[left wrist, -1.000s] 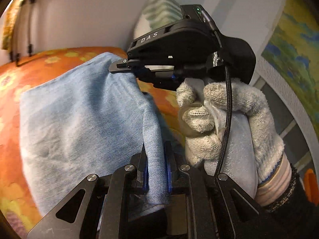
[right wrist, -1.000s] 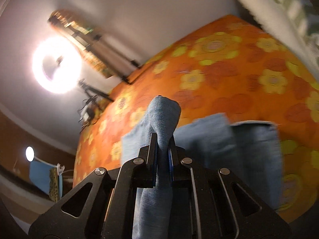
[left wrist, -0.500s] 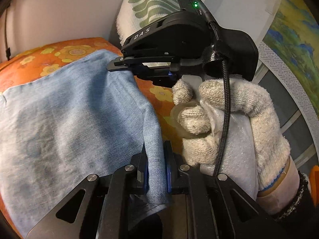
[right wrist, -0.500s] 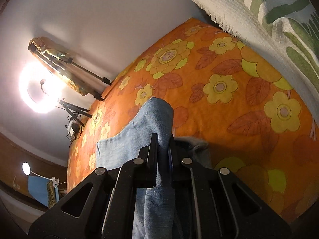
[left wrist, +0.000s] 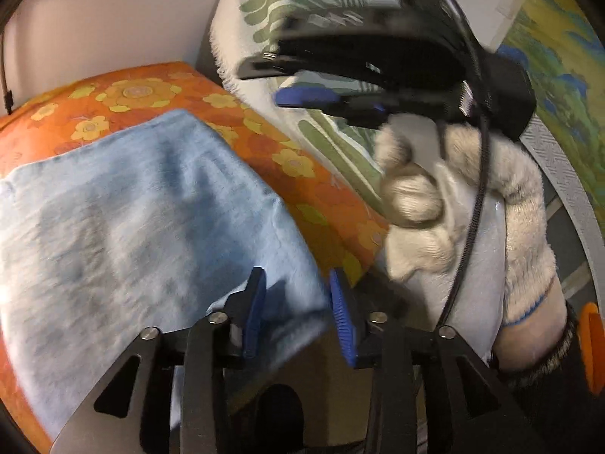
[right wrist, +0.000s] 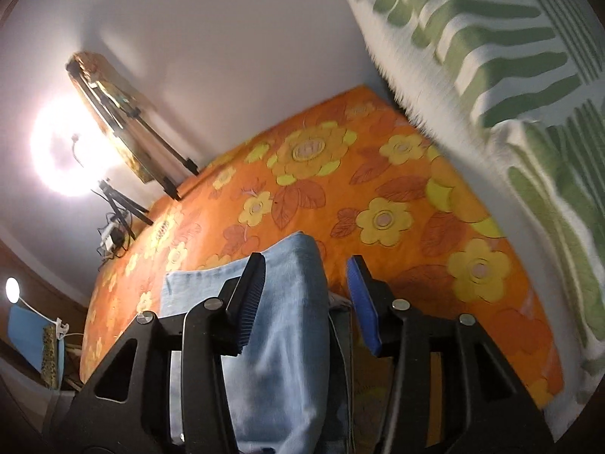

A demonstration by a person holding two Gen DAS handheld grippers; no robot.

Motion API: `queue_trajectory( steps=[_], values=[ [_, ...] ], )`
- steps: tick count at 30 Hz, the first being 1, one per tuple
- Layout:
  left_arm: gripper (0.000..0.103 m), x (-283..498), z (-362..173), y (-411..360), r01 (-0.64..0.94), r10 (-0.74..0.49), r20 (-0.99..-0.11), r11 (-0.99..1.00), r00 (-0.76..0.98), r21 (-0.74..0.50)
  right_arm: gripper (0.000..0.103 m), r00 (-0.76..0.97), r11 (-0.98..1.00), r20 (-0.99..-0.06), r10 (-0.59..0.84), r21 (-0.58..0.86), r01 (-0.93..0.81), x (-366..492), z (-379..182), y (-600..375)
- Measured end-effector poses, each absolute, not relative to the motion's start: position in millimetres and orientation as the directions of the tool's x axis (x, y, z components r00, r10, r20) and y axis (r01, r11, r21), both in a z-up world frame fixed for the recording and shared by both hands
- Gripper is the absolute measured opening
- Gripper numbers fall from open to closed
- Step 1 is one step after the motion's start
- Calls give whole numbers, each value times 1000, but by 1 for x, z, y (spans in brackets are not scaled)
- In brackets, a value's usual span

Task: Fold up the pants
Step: 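Lay the folded jeans down and open both grippers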

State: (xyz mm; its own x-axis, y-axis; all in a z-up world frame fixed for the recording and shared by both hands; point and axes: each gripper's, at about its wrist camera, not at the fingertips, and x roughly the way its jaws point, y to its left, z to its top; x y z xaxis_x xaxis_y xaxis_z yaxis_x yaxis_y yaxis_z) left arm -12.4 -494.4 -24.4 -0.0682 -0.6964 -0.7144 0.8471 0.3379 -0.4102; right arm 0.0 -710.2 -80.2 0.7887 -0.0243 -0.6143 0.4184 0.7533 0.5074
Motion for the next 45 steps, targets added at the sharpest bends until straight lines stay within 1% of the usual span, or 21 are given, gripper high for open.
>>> queue_trajectory(
  steps=[1, 5, 8, 9, 11, 14, 16, 19, 22, 24, 26, 27, 28, 30, 31, 33, 36, 38, 42, 45],
  values=[
    [41, -14, -19, -486, 851, -702, -710, 334, -61, -405, 47, 796, 757, -605, -26, 508, 411, -10, -76, -707],
    [42, -13, -5, -447, 880, -700, -715, 342, 4, -330, 47, 811, 769, -586, -9, 514, 380, -38, -68, -686],
    [42, 8, -9, -432, 887, -668, -740, 386, 80, -252, 47, 800, 800, -599, 35, 496, 337, -47, -74, -658],
    [42, 18, -13, -424, 883, -653, -750, 409, 107, -230, 47, 788, 813, -614, 40, 479, 332, -47, -78, -649],
    [42, 34, -25, -417, 867, -624, -773, 442, 113, -230, 47, 749, 841, -661, 52, 433, 323, -41, -93, -632],
    [42, 53, -53, -408, 836, -576, -811, 493, 106, -241, 47, 672, 847, -740, 27, 374, 378, -35, -119, -629],
    [42, 52, -69, -399, 835, -561, -824, 491, 84, -249, 47, 610, 850, -793, 6, 325, 414, -34, -134, -632],
    [42, 36, -67, -389, 870, -555, -826, 453, 104, -195, 47, 561, 843, -828, 14, 312, 439, -40, -141, -636],
    [42, 32, -61, -381, 879, -553, -828, 436, 91, -195, 47, 578, 839, -816, -7, 311, 448, -51, -130, -640],
    [42, 33, -54, -373, 871, -556, -826, 447, 91, -205, 47, 620, 838, -784, -19, 325, 438, -57, -116, -641],
    [42, 39, -48, -365, 857, -562, -821, 468, 101, -215, 54, 660, 838, -750, -41, 334, 432, -59, -103, -641],
    [42, 45, -46, -363, 849, -568, -816, 480, 108, -222, 64, 673, 837, -738, -53, 335, 433, -59, -100, -640],
    [47, 54, -43, -361, 835, -574, -809, 501, 123, -229, 73, 688, 836, -722, -68, 335, 434, -58, -97, -640],
    [55, 73, -41, -357, 799, -587, -795, 547, 153, -250, 80, 715, 838, -691, -104, 327, 437, -52, -93, -640],
    [56, 86, -41, -355, 769, -595, -787, 576, 163, -276, 84, 714, 838, -692, -109, 322, 440, -46, -94, -640],
    [56, 101, -44, -354, 734, -603, -780, 604, 166, -311, 88, 712, 839, -695, -98, 327, 434, -35, -98, -641],
    [56, 125, -55, -361, 682, -609, -778, 635, 154, -362, 92, 707, 842, -707, -25, 366, 396, -14, -110, -645],
    [56, 134, -64, -367, 659, -605, -784, 647, 138, -383, 92, 684, 844, -730, -2, 365, 392, -1, -118, -650],
    [56, 151, -83, -380, 600, -604, -792, 665, 82, -445, 92, 655, 846, -755, -23, 335, 416, 12, -131, -662],
    [56, 157, -85, -388, 593, -607, -790, 668, 84, -449, 92, 666, 819, -746, 25, 397, 414, 18, -140, -677]
  ],
)
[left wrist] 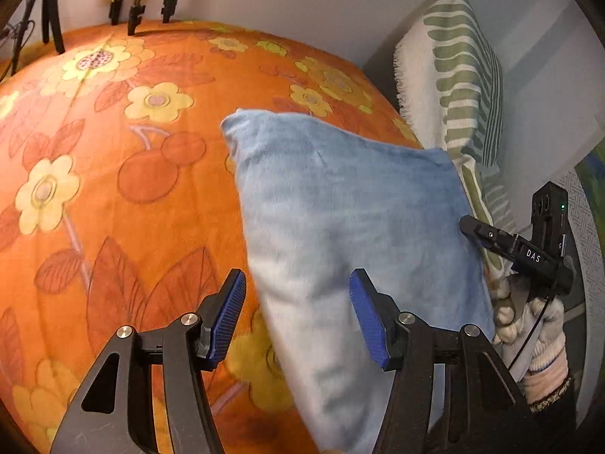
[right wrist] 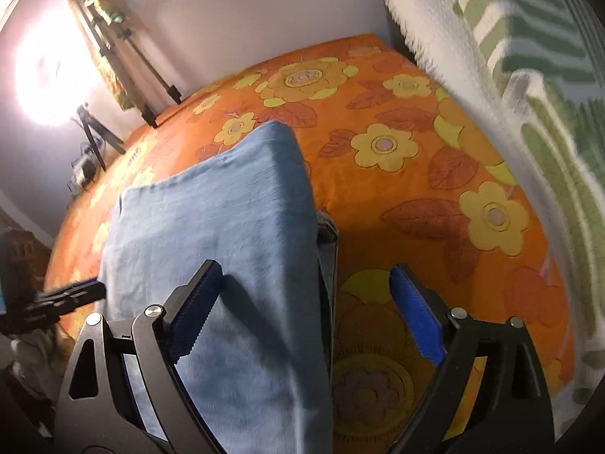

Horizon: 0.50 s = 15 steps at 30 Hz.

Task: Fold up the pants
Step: 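Lay the folded jeans down and open both grippers, then grasp the folded jeans corner with the left gripper while the right gripper grasps beside it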

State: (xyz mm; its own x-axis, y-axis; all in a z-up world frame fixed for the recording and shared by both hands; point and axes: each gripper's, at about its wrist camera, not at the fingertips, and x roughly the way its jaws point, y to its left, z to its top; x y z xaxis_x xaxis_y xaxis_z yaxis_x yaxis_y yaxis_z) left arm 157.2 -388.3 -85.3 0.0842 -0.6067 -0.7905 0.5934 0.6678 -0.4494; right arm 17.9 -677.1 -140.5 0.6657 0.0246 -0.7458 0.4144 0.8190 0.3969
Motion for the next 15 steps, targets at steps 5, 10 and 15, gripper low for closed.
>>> queue_trajectory(
  steps=[5, 10, 15],
  values=[
    [56, 161, -85, -399, 603, -591, -797, 683, 124, -412, 92, 674, 819, -735, 71, 428, 381, 29, -152, -686],
    [57, 162, -91, -406, 601, -575, -806, 696, 140, -392, 92, 665, 825, -739, 105, 438, 357, 38, -162, -687],
    [57, 164, -92, -409, 595, -571, -808, 702, 144, -390, 92, 677, 819, -722, 139, 468, 332, 42, -168, -690]
  ],
)
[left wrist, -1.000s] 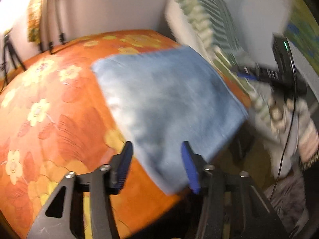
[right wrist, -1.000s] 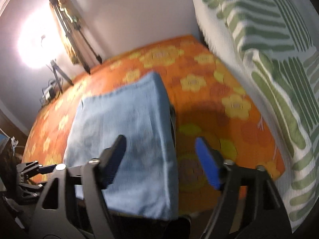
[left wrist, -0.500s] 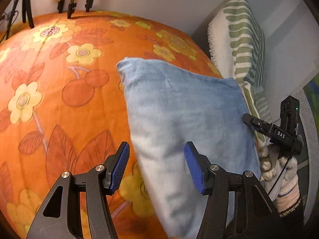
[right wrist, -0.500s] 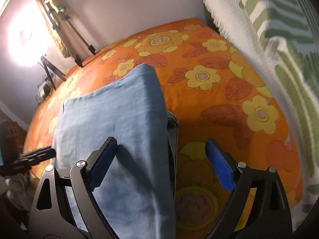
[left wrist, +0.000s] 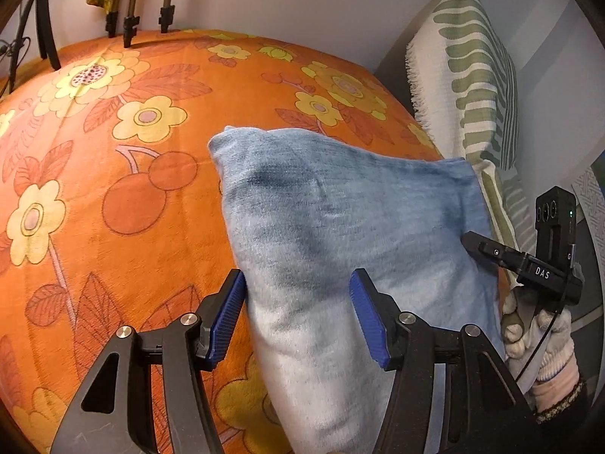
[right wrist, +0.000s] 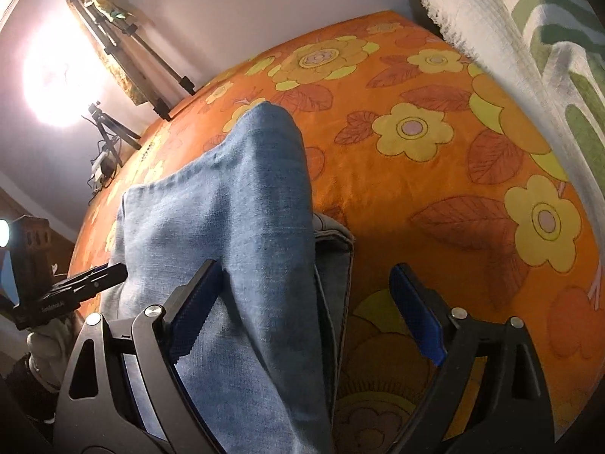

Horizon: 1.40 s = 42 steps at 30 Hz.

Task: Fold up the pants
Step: 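Grasp the folded jeans corner with the left gripper while the right gripper grasps beside it, then carry the folded jeans with both grippers toward the pillow and lower them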

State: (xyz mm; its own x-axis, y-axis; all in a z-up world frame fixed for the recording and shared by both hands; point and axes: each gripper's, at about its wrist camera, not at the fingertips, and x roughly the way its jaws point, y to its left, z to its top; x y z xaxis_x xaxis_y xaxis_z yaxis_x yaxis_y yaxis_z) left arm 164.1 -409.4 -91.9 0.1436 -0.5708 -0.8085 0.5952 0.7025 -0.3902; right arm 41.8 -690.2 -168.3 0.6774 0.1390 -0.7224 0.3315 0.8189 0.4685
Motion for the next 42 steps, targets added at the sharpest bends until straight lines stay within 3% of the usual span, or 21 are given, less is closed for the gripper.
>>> queue_trajectory(
  steps=[9, 12, 20, 22, 25, 28, 34, 42],
  values=[
    [57, 170, -92, -401, 564, -587, -802, 702, 113, -434, 92, 685, 822, -707, 174, 487, 294, 46, -169, -690],
    [62, 173, -94, -397, 544, -597, -797, 702, 96, -460, 92, 686, 826, -702, 189, 492, 275, 48, -169, -688],
    [62, 181, -99, -391, 504, -651, -754, 680, 83, -532, 76, 699, 820, -676, 231, 523, 235, 50, -168, -681],
    [60, 180, -99, -393, 516, -655, -751, 673, 85, -529, 58, 704, 804, -660, 263, 553, 217, 50, -169, -680],
    [45, 179, -100, -396, 527, -662, -746, 661, 76, -534, 44, 705, 786, -646, 293, 582, 206, 52, -172, -675],
    [41, 176, -98, -398, 527, -662, -744, 666, 93, -527, 33, 707, 794, -645, 290, 575, 199, 52, -169, -669],
    [26, 175, -93, -399, 534, -664, -738, 669, 117, -517, 21, 711, 797, -651, 266, 563, 217, 51, -163, -665],
    [17, 172, -86, -397, 547, -672, -729, 663, 133, -512, 16, 718, 833, -665, 206, 504, 227, 47, -146, -656]
  ],
)
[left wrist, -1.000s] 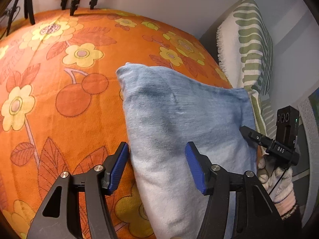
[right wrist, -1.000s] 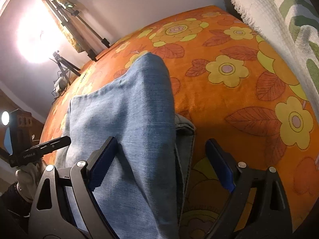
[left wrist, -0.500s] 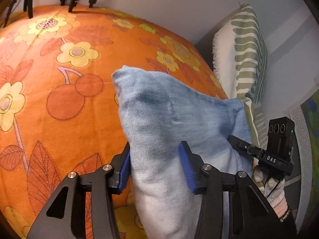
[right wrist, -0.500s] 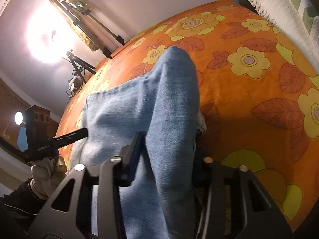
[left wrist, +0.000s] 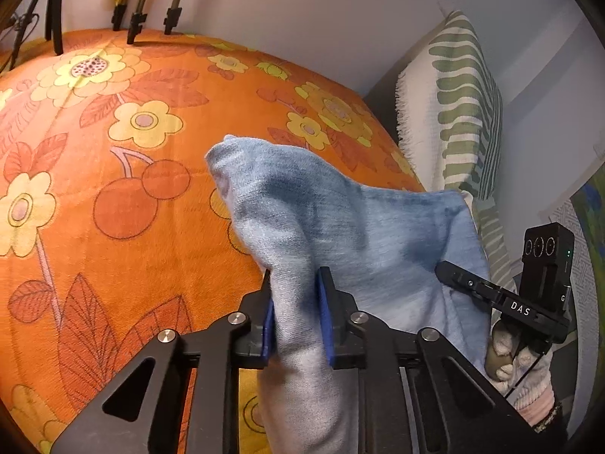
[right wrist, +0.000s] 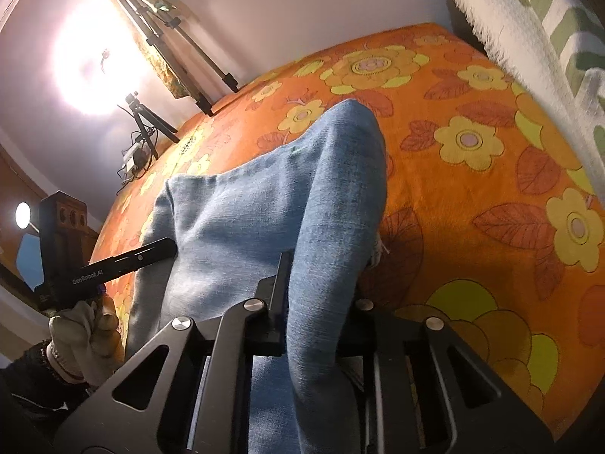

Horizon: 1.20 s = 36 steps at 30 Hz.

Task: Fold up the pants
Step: 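Carry the folded jeans with both grippers toward the pillow and lower them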

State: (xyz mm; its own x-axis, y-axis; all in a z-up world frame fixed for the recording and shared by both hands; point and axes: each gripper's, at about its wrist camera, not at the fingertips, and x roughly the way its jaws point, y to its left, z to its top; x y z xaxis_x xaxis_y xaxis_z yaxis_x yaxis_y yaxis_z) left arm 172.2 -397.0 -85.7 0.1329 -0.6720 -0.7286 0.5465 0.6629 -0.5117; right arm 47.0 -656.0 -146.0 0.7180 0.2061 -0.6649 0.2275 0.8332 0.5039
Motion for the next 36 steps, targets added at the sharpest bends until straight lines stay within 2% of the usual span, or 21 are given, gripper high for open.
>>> queue_trajectory(
  steps=[10, 19, 31, 36],
  values=[
    [14, 164, -58, -388, 578, -700, -694, 641, 170, -505, 15, 753, 849, -639, 158, 478, 227, 37, -115, -645],
    [13, 181, -17, -371, 593, -737, -637, 623, 225, -511, 14, 818, 852, -558, 137, 488, 190, 44, -72, -640],
    [12, 276, 4, -385, 593, -718, -624, 657, 307, -465, 14, 851, 890, -514, 112, 433, 144, 137, -23, -625],
    [12, 320, 12, -406, 615, -704, -616, 671, 353, -415, 14, 858, 885, -501, 108, 442, 146, 194, -15, -648]
  ],
)
